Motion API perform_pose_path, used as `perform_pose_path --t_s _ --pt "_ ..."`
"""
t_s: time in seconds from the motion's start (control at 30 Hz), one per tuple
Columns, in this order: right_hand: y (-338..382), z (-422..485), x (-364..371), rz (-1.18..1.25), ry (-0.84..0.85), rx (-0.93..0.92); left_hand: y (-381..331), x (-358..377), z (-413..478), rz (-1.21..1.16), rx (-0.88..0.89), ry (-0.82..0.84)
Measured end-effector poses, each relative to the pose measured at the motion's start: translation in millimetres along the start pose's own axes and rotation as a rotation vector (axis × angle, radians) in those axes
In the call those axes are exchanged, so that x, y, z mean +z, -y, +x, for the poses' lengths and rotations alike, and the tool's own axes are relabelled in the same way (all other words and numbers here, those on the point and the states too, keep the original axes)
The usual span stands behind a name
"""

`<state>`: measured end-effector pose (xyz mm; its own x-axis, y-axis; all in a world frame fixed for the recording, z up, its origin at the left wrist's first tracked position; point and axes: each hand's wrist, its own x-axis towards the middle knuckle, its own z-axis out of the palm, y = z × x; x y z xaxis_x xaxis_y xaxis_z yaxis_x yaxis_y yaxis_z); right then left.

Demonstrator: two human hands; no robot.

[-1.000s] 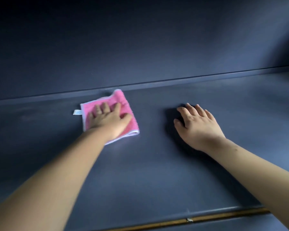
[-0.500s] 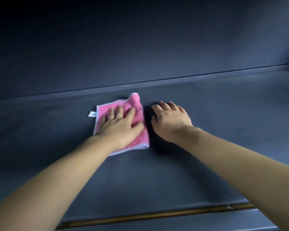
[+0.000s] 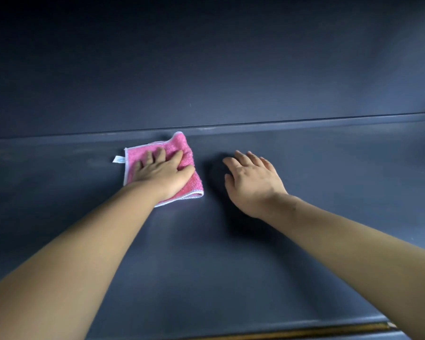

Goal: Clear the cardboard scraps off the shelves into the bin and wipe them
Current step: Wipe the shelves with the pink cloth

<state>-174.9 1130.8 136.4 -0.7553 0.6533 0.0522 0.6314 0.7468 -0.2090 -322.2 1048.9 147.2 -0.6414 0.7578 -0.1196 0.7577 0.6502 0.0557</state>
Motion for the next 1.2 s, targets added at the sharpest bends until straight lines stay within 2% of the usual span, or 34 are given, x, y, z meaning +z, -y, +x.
perform_pose_path --t_s 0.13,0.33,0.6,0.8,1.07,1.2 --pt "-1 -1 3 0.003 -0.041 0.009 -19 -1 8 -0.028 0.058 0.004" --pt "-3 -3 0 0.137 -0.074 0.119 -55 4 -14 -0.061 0.270 0.024" --pt "-2 -7 -3 0.187 -0.116 0.101 -44 18 -89 -0.038 0.332 0.048" --pt "0 -11 -6 0.131 -0.081 0.036 -24 21 -125 0.007 0.229 0.028" --pt "-1 -6 -4 0.112 -0.066 0.020 59 16 -115 -0.023 -0.163 0.002" --pt "0 -4 -3 0.084 -0.019 0.018 70 14 -107 -0.044 -0.173 -0.016"
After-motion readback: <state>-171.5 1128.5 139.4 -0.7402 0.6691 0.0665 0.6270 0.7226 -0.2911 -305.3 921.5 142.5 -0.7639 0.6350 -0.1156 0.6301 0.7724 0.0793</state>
